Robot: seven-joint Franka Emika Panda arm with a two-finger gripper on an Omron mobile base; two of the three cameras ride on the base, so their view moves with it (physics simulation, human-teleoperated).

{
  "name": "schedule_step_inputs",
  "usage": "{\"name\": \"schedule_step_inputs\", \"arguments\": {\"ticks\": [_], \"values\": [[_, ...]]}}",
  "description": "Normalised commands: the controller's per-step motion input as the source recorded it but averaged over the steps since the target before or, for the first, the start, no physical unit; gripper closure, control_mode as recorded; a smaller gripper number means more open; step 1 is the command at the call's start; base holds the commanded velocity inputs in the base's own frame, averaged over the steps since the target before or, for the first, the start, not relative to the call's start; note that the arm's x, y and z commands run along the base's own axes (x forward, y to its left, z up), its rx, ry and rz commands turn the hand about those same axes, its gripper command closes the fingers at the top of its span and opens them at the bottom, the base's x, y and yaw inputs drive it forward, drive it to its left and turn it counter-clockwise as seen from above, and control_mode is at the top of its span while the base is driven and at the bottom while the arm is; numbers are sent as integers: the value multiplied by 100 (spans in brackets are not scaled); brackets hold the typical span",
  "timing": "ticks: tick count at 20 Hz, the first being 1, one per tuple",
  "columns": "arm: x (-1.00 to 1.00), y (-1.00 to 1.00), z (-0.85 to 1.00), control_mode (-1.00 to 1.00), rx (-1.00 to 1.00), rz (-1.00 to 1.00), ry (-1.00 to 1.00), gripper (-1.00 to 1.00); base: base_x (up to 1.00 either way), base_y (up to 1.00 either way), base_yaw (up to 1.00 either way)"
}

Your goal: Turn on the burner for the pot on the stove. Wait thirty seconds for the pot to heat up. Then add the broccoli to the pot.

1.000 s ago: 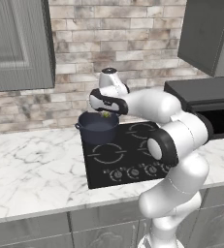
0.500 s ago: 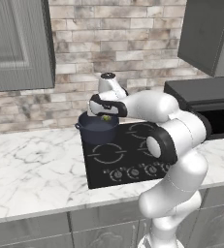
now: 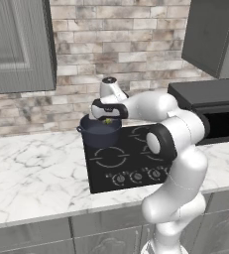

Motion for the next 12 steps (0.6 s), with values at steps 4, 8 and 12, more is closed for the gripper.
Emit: {"name": "schedule_step_inputs", "arguments": {"ticks": [4,8,12], "values": [[16,0,-10,-100,0,0,0,100,0,0,0],[15,0,-9,-100,0,0,0,100,0,0,0],[13,0,-14,-100,0,0,0,100,0,0,0]]}}
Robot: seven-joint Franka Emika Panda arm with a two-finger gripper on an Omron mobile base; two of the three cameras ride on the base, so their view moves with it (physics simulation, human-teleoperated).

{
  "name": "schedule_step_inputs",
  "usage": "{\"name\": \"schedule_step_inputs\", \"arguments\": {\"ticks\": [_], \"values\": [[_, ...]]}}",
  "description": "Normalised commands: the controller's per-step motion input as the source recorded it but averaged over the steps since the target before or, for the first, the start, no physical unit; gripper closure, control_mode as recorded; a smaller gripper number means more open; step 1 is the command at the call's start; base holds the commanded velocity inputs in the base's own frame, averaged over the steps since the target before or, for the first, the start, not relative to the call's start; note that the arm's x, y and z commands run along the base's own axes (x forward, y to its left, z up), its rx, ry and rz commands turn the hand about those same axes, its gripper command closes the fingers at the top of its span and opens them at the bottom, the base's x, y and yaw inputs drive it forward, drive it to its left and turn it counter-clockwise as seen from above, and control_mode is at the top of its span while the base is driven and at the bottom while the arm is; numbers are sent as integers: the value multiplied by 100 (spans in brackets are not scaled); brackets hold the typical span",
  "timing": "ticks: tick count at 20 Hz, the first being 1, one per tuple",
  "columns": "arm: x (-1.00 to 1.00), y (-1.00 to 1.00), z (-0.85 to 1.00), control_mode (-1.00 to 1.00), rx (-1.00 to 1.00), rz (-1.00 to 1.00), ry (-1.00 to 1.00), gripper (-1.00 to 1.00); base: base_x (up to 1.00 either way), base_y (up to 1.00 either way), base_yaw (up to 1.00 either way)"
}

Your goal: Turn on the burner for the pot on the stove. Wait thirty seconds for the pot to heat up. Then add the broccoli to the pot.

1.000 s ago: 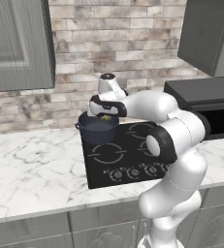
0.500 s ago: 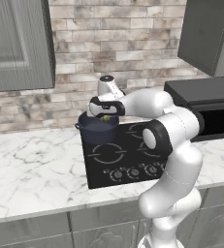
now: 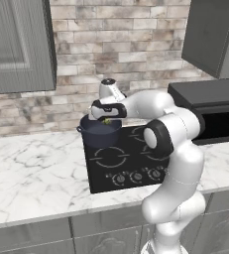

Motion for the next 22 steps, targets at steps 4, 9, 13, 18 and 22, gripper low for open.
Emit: {"name": "schedule_step_inputs", "arguments": {"ticks": [4,9,13,18,22], "values": [[11,0,-15,-100,0,0,0,100,0,0,0],[12,0,-13,-100,0,0,0,100,0,0,0],[13,3,-14,-100,0,0,0,100,0,0,0],[10,4,-13,-100,0,0,0,100,0,0,0],[11,2,-9,-100,0,0,0,100,0,0,0]]}}
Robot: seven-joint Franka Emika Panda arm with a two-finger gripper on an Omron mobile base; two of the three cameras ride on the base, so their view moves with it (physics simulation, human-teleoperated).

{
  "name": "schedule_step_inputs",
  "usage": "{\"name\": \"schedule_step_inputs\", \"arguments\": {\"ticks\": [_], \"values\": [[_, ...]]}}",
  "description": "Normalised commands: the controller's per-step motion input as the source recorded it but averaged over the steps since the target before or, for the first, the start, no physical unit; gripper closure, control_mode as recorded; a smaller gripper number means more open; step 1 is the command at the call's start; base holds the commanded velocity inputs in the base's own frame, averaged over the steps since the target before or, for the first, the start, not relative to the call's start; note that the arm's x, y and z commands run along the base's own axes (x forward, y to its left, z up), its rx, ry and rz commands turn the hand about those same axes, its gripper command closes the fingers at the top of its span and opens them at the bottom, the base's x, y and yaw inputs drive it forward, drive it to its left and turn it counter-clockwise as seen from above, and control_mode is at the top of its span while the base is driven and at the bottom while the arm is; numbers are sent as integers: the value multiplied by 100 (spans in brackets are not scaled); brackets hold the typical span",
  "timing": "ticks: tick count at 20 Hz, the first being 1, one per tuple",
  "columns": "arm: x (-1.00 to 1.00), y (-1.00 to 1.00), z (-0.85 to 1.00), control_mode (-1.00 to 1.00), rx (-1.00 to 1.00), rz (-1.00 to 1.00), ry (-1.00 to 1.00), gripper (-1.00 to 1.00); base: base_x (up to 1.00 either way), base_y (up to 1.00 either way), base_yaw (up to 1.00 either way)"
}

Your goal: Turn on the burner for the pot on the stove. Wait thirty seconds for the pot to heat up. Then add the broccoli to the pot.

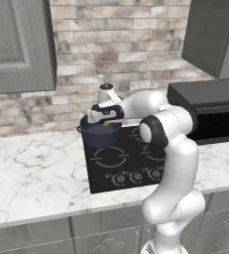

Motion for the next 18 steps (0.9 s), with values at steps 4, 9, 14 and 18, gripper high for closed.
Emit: {"name": "schedule_step_inputs", "arguments": {"ticks": [4,9,14,18], "values": [[14,2,-10,-100,0,0,0,100,0,0,0],[15,2,-12,-100,0,0,0,100,0,0,0],[14,3,-12,-100,0,0,0,100,0,0,0],[13,1,-11,-100,0,0,0,100,0,0,0]]}}
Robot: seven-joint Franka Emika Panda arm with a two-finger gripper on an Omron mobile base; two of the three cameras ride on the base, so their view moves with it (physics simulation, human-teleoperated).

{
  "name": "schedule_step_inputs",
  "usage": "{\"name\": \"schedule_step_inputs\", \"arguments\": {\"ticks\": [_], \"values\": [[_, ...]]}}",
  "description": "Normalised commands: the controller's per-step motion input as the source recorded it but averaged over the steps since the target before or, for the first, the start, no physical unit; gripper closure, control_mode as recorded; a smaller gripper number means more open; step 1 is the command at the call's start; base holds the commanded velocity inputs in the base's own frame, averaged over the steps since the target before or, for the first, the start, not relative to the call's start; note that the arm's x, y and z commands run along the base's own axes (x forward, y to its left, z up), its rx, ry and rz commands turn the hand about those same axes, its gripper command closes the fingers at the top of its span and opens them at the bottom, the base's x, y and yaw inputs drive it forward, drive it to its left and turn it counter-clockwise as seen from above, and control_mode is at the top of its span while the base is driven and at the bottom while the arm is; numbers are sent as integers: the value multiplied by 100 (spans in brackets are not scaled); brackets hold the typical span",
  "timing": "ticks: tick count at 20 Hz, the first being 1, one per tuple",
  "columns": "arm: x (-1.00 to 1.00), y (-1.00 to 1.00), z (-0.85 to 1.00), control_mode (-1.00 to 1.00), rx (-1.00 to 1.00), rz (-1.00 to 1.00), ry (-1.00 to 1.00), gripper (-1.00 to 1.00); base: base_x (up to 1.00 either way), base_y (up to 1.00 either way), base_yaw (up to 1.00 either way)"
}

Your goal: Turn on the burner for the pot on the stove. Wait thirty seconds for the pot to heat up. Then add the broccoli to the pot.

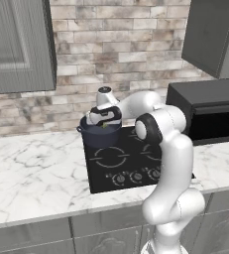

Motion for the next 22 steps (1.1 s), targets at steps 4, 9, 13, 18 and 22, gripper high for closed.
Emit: {"name": "schedule_step_inputs", "arguments": {"ticks": [4,9,13,18,22], "values": [[14,1,-11,-100,0,0,0,100,0,0,0],[14,3,-13,-100,0,0,0,100,0,0,0],[14,4,-16,-100,0,0,0,100,0,0,0],[11,5,-14,-100,0,0,0,100,0,0,0],[11,4,-12,-100,0,0,0,100,0,0,0]]}}
